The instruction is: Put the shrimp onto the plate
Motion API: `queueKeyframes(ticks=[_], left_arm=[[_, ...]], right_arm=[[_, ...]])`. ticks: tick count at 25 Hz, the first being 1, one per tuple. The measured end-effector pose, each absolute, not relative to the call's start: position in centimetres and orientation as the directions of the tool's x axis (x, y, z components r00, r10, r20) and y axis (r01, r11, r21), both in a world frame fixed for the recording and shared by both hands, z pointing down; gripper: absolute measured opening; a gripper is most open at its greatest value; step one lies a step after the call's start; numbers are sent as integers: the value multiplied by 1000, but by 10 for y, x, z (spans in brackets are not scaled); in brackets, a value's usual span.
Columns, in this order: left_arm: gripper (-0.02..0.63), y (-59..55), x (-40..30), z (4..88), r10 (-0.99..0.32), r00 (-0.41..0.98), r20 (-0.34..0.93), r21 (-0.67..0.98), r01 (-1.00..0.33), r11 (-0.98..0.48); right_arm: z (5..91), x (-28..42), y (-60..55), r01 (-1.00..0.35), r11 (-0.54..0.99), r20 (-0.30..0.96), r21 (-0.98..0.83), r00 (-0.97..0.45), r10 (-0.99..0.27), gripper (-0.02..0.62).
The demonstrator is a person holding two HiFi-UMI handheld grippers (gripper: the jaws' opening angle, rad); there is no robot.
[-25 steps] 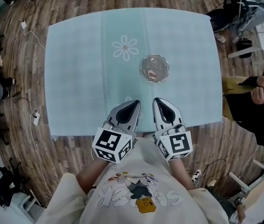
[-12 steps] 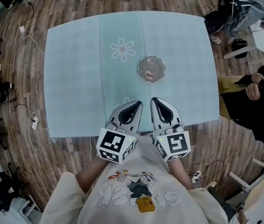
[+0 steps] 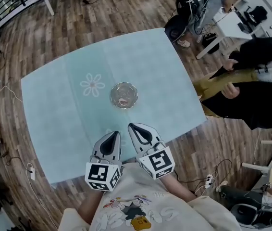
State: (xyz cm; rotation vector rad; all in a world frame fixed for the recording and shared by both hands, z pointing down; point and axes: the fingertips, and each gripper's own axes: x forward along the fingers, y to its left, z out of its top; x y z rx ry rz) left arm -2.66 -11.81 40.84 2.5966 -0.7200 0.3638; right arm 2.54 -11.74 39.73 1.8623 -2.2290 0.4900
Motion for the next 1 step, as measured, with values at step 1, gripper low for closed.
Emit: queueKeyframes(ticks=[1], left_arm=[[8,-115,-15,403,-419,840,346,329,-526,-784]], right_arm=[[389,36,-115,-983,148,352,-113,-179,-919,23]])
